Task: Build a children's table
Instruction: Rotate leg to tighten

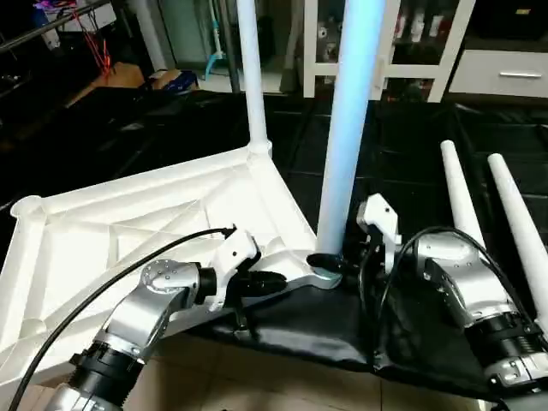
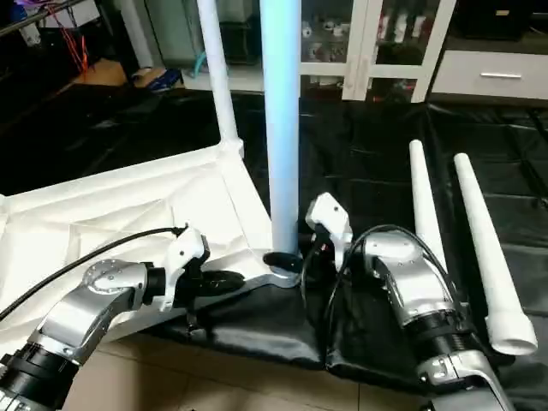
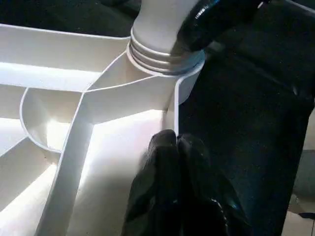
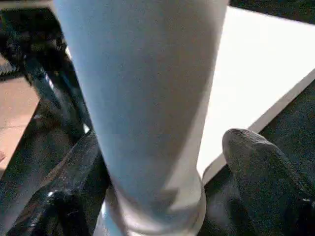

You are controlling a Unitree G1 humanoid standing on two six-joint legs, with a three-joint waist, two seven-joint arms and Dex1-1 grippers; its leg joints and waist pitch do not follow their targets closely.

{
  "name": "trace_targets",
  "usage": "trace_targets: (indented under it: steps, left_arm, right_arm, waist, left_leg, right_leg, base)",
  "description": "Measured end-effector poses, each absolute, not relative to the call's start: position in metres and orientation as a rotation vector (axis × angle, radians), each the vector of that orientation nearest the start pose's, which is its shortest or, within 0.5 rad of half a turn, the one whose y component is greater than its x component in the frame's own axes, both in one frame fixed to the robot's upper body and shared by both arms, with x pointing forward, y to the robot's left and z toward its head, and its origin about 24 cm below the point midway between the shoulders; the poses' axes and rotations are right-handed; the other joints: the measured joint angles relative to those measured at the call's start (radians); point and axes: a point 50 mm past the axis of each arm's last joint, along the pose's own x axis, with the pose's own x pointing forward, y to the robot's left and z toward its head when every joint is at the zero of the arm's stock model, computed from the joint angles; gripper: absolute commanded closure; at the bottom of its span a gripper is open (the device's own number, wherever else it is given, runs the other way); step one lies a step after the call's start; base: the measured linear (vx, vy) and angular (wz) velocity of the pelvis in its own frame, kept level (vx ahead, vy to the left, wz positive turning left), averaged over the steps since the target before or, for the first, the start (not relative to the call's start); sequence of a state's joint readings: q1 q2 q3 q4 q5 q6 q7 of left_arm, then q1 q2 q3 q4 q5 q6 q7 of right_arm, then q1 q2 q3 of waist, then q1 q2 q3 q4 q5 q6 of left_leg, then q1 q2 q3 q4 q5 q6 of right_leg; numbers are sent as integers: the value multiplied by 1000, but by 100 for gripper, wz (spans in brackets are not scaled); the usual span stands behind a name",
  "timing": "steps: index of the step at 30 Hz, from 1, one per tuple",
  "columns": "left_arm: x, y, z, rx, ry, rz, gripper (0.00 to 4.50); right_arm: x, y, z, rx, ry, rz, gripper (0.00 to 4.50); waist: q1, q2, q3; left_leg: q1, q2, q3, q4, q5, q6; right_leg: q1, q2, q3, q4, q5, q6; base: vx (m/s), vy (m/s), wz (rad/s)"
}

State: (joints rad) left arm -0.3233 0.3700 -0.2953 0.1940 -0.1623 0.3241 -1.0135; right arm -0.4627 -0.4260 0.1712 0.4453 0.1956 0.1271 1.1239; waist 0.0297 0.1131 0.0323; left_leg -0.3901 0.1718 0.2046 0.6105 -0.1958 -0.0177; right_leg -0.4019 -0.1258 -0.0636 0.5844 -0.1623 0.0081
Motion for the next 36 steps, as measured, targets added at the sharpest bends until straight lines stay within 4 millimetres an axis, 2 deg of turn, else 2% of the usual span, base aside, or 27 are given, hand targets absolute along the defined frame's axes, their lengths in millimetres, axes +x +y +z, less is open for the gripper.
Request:
trace_targets:
  steps: [14, 23, 25, 27, 31, 33, 36]
  left_arm:
    - [271, 117, 40, 162, 424, -1246, 450]
    - [270, 116, 39, 179, 427, -1247, 450]
    - [273, 117, 38, 175, 428, -1219, 450]
    - [278, 116, 37, 167, 423, -1177, 450]
    - [290, 109, 36, 172, 413, -1092, 450]
    - [309, 94, 36, 169, 401, -966, 450]
    - [322, 76, 34, 136, 391, -842, 450]
  right_arm:
    - [301, -160, 60, -185, 321, 1235, 228]
    - [302, -157, 58, -191, 306, 1228, 242]
    - [305, -152, 54, -168, 293, 1175, 243]
    - [309, -146, 50, -124, 278, 1087, 243]
    - [318, -135, 44, -65, 271, 908, 243]
    - [332, -125, 42, -53, 270, 680, 243]
    - [345, -111, 42, -46, 269, 444, 245]
  waist:
    - [2, 1, -1]
    - [-1, -1, -2]
    - [-5, -3, -3]
    - [-21, -6, -3]
    - [-40, -15, -4]
    - [-49, -23, -1]
    - [-58, -23, 1]
  left_leg:
    - [2, 0, 0, 0, 0, 0]
    - [3, 0, 0, 0, 0, 0]
    - [4, 0, 0, 0, 0, 0]
    - [5, 0, 0, 0, 0, -1]
    - [6, 0, -2, 0, 1, -2]
    - [6, -1, -3, 0, 1, -2]
    - [3, -4, -4, -3, 1, -2]
  right_leg:
    - [2, 0, 0, 1, 0, 0]
    - [3, 0, 0, 1, 0, 0]
    - [3, 0, 0, 1, 0, 0]
    - [3, 0, 0, 1, 0, 1]
    - [4, 1, 0, 0, -3, 5]
    - [5, 1, 0, -3, -4, 6]
    - [5, -1, -1, -11, -4, 7]
  base:
    - [0, 0, 0]
    - [0, 0, 0]
    - [0, 0, 0]
    - [0, 0, 0]
    - [0, 0, 0]
    - [-30, 0, 2]
    - [-66, 14, -1]
